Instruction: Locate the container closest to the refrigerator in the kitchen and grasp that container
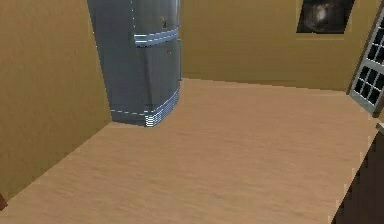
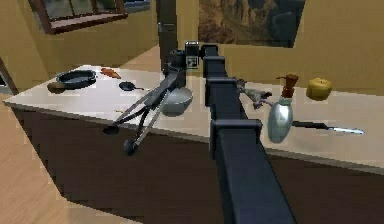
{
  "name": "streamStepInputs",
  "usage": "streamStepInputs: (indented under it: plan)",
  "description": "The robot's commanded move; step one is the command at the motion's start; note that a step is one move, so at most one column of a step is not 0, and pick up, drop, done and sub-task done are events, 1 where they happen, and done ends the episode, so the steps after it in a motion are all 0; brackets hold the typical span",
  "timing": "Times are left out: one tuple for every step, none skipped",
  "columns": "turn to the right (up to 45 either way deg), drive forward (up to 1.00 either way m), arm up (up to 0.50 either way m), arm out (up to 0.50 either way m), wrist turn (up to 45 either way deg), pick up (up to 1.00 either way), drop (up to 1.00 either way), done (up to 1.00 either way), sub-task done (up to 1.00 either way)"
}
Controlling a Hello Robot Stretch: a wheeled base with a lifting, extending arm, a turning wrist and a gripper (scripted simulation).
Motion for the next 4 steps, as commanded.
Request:
streamStepInputs:
  plan:
    - [0.0,0.00,0.00,0.00,45.0,0.00,0.00,0.00,0.00]
    - [0.0,0.00,0.00,0.00,45.0,0.00,0.00,0.00,0.00]
    - [0.0,0.00,0.00,0.00,30.0,0.00,0.00,0.00,0.00]
    - [0.0,0.00,-0.06,0.00,0.0,0.00,0.00,0.00,0.00]
